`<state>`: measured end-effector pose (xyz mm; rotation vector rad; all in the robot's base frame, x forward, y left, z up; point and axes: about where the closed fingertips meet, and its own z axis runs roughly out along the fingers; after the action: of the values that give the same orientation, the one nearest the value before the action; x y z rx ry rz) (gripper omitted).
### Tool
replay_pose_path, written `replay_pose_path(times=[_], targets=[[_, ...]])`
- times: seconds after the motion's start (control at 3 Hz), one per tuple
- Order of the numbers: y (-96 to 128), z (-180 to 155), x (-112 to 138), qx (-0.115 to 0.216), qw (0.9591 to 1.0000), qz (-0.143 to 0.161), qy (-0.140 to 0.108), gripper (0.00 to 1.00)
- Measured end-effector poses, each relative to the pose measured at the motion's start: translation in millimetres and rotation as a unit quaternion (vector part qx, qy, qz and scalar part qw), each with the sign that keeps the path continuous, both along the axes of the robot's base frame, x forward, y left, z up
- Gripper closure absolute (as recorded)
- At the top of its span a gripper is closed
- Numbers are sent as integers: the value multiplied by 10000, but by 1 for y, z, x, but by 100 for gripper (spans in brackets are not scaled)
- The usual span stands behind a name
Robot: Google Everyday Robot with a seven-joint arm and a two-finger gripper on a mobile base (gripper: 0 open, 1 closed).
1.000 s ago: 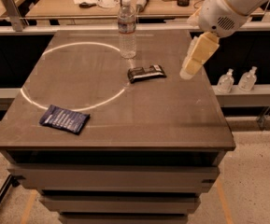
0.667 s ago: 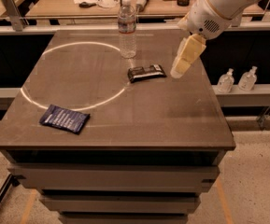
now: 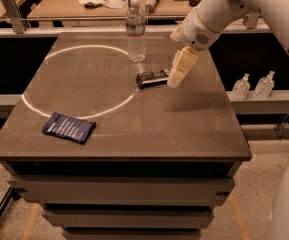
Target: Move rxbar chocolate near rxbar blueberry
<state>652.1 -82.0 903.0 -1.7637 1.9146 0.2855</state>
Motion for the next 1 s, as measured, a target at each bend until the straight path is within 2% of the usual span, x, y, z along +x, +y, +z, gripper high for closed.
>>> replay_pose_path(times=[0.33, 1.0], targets=[[12, -24, 12, 31, 9997, 226, 61, 0], [26, -61, 17, 31, 9980, 464, 426, 2]])
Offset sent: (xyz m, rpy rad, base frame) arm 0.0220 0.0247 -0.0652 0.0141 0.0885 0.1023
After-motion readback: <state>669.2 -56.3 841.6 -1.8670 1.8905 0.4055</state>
